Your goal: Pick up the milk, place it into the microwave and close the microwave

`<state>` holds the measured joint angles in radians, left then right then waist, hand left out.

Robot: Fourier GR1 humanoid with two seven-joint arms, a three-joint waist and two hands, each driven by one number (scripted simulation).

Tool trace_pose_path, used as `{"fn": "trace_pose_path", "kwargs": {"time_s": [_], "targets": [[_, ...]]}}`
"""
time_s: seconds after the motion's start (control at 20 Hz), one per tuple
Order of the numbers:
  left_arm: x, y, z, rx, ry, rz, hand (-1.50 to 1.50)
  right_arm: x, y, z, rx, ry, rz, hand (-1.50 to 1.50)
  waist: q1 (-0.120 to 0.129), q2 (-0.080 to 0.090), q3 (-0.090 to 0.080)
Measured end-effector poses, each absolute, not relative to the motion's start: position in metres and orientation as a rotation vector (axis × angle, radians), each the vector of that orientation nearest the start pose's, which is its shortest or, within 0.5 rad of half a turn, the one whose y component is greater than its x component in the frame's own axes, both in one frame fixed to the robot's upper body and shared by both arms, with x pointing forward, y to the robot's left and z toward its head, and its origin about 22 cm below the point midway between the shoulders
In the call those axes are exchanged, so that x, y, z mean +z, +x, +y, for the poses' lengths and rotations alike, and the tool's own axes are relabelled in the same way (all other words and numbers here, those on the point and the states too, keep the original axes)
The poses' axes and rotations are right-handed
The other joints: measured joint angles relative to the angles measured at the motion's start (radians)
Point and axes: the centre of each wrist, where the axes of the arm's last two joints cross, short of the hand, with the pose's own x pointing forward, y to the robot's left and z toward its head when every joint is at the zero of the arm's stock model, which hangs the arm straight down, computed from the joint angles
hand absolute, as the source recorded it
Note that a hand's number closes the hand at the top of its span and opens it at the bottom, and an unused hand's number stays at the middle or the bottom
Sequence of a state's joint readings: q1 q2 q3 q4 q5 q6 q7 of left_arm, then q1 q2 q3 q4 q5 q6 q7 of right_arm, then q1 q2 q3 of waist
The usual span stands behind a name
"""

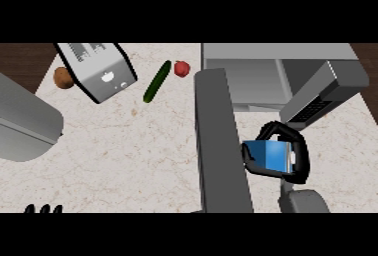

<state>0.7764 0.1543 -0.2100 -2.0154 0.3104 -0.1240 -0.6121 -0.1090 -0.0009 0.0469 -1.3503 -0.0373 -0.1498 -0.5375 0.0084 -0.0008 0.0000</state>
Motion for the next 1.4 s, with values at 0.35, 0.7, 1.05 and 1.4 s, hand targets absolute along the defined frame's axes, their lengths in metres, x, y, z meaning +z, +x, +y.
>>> {"fn": "trace_pose_path", "kwargs": {"time_s": [0.35, 0.7, 1.05, 1.4], "targets": [[0.0, 0.055, 0.254, 0.237, -0.149, -1.894, -1.5, -0.032, 0.309, -0.185, 0.001, -0.157, -1.918, 1.5, 0.008, 0.002, 0.0], [-0.001, 0.056, 0.257, 0.227, -0.144, -1.895, -1.5, -0.05, 0.345, -0.18, -0.011, -0.213, -1.852, 1.5, 0.017, 0.006, 0.001], [-0.005, 0.056, 0.26, 0.213, -0.162, -1.889, -1.5, -0.053, 0.374, -0.19, 0.019, -0.34, -1.807, 1.5, 0.038, 0.015, 0.002], [-0.001, 0.059, 0.267, 0.198, -0.183, -1.902, -1.5, -0.048, 0.387, -0.2, 0.098, -0.467, -1.777, 1.5, 0.069, 0.029, 0.003]]}}
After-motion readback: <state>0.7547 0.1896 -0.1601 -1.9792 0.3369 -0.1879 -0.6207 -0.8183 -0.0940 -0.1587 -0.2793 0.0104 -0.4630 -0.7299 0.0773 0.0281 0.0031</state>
